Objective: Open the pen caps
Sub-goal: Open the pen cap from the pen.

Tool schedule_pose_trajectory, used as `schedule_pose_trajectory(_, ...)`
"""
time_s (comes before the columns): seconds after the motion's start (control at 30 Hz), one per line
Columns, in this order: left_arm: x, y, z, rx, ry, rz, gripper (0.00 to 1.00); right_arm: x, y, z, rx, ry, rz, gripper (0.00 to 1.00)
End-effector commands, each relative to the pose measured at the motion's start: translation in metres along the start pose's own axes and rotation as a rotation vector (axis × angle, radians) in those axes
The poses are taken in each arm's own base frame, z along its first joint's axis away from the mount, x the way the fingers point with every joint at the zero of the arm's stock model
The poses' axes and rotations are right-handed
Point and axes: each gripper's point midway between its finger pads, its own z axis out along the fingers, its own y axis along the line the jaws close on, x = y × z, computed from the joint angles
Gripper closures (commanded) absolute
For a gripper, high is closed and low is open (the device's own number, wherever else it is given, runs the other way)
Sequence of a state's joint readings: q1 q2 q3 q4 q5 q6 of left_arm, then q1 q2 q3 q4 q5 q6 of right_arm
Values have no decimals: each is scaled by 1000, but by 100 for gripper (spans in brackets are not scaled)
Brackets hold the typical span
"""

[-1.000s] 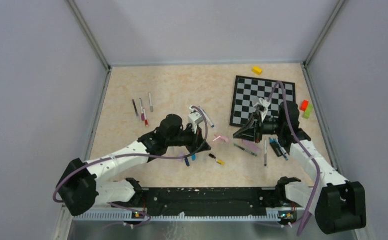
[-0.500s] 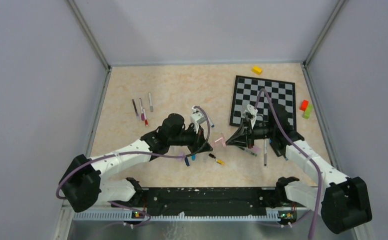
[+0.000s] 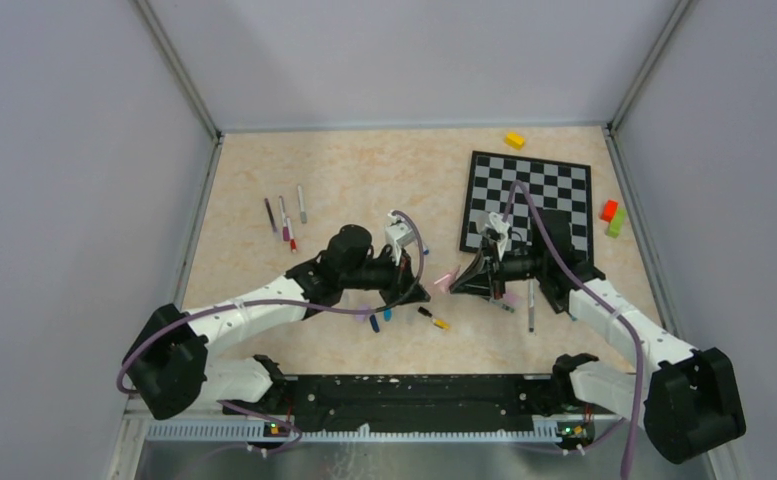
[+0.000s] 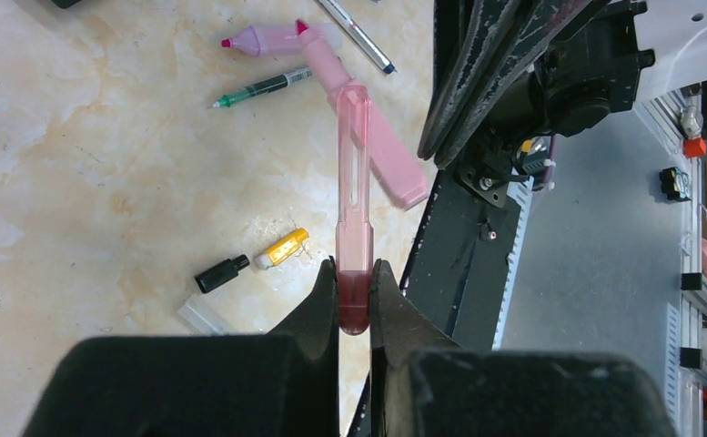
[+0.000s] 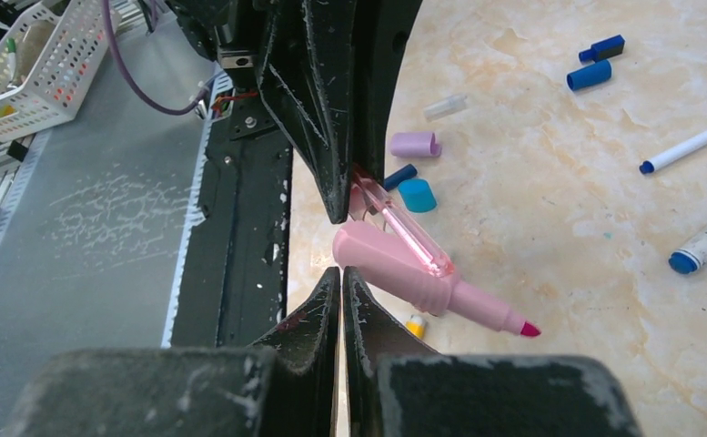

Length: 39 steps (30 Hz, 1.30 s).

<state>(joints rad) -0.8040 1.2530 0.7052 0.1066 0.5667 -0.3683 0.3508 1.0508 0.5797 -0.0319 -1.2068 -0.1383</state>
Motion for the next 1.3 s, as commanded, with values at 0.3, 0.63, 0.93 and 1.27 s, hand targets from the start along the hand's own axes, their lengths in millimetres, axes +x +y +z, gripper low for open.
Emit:
schedule_pose_trajectory(0.3,-16,-7,0,29,-35,67,100,-10,0,-1,-1,9,-127,100)
schedule_pose_trajectory(0.63,1,-8,-5,48,14,90,100,-26,0,-26,13,-34,-183,71)
schedule_pose_trajectory(0.93,15,-12,-8,63,118,204,100,-15,-1,-28,-13,6,-303,44)
schedule_pose_trajectory(1.27,7,-25,1,89,135,272,100,12,3,1,-139,139,-256,30)
